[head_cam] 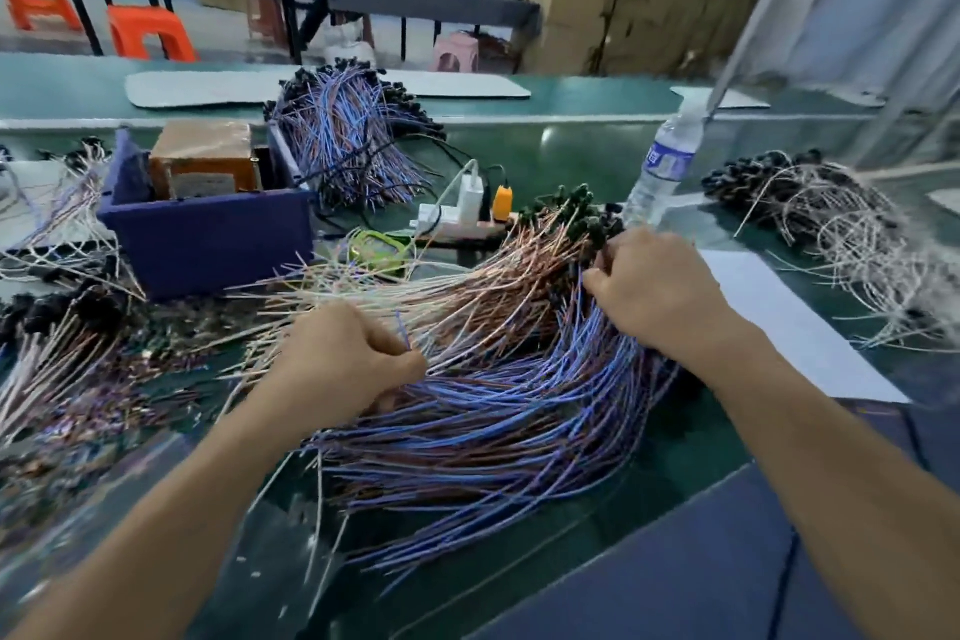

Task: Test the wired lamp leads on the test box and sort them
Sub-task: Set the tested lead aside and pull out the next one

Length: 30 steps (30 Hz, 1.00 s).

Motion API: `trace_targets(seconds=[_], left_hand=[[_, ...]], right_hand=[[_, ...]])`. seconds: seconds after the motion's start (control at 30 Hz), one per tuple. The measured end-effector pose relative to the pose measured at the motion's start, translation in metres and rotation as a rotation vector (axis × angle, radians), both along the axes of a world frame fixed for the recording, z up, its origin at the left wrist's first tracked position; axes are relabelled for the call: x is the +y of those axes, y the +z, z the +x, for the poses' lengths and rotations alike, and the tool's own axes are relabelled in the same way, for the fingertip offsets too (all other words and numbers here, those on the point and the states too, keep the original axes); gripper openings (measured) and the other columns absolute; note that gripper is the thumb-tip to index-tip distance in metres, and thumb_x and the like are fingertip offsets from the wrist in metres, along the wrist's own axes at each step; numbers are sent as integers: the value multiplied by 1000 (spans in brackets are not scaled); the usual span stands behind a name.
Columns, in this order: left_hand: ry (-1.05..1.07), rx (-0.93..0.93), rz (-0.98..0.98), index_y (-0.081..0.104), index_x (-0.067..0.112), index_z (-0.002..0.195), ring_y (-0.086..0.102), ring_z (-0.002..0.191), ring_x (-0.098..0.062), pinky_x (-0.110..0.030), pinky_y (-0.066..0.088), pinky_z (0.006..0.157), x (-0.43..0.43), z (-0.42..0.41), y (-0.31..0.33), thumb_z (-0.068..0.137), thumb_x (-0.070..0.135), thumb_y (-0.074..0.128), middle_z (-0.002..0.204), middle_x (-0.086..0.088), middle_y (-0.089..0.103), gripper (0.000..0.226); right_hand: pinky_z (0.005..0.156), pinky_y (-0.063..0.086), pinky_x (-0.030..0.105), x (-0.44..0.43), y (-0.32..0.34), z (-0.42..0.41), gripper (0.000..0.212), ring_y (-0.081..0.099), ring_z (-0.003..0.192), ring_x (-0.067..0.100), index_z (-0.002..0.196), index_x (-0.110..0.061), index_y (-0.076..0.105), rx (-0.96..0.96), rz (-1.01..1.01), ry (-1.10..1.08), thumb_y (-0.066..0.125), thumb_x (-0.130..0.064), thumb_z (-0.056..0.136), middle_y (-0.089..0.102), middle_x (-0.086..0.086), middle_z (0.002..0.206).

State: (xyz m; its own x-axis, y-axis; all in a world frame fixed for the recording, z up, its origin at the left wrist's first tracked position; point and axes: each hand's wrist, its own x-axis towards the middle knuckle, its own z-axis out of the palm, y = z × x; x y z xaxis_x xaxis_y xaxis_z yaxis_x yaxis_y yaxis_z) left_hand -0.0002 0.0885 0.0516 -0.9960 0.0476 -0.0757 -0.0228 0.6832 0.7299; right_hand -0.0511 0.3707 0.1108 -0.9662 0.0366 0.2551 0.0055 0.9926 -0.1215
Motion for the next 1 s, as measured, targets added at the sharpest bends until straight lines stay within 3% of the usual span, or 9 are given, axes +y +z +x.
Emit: trace_targets(seconds=[0.13, 0.23, 0.33, 0.4, 0.5, 0.67, 0.83, 1.0], left_hand=[[19, 13, -37, 74, 39, 55, 50, 33, -2, -10, 32, 35, 6, 0, -6, 83, 43, 78, 46, 5, 65, 29], [42, 52, -153, 74, 42, 58, 60, 44, -6, -21, 42, 41, 5, 0, -11, 79, 51, 80, 46, 8, 64, 24], [44, 47, -190, 73, 45, 59, 62, 50, -7, -23, 45, 47, 1, -3, -15, 78, 56, 80, 50, 11, 65, 23], [48, 31, -163, 74, 45, 60, 59, 46, -2, -21, 39, 43, -2, -4, -16, 79, 58, 79, 47, 12, 64, 24], [105, 28, -100, 75, 33, 62, 55, 37, -9, -26, 46, 44, -8, -5, -17, 83, 59, 76, 47, 6, 64, 33], [241, 125, -86, 74, 26, 58, 62, 50, -13, -29, 51, 54, -15, -7, -18, 87, 52, 75, 50, 10, 65, 39], [329, 238, -228, 67, 28, 54, 63, 63, -13, -30, 51, 64, -22, -7, -21, 84, 61, 70, 55, 13, 64, 45], [449, 365, -230, 67, 27, 55, 62, 63, -19, -31, 46, 64, -29, -9, -18, 83, 61, 67, 53, 12, 61, 44]], right_hand=[[67, 40, 33, -3, -9, 5, 16, 63, 78, 35, 96, -17, 64, 122, -31, -23, 74, -28, 89, 59, 5, 73], [62, 39, 34, -7, -17, 8, 71, 49, 62, 29, 146, -25, 39, 200, 46, -67, 77, -20, 86, 51, -1, 63], [57, 39, 31, -11, -21, 11, 94, 45, 52, 24, 158, -33, 22, 262, 96, -68, 76, -12, 84, 43, -7, 54], [59, 41, 30, -20, -22, 14, 84, 50, 52, 22, 154, -36, 33, 301, 61, -8, 74, -11, 85, 52, -7, 54], [62, 43, 25, -47, -29, 23, 58, 58, 55, 15, 138, -37, 59, 297, -25, 157, 74, -13, 88, 64, -10, 60], [76, 58, 37, -90, -52, 33, 21, 70, 81, 22, 109, -33, 76, 14, -136, 329, 66, -24, 93, 77, -4, 84], [78, 58, 38, -102, -68, 23, 23, 68, 87, 24, 116, -30, 74, -183, -134, 285, 63, -26, 96, 75, 0, 95], [78, 59, 33, -98, -63, 22, 16, 67, 77, 9, 101, -29, 79, -30, -322, 331, 70, -20, 92, 72, -13, 82]])
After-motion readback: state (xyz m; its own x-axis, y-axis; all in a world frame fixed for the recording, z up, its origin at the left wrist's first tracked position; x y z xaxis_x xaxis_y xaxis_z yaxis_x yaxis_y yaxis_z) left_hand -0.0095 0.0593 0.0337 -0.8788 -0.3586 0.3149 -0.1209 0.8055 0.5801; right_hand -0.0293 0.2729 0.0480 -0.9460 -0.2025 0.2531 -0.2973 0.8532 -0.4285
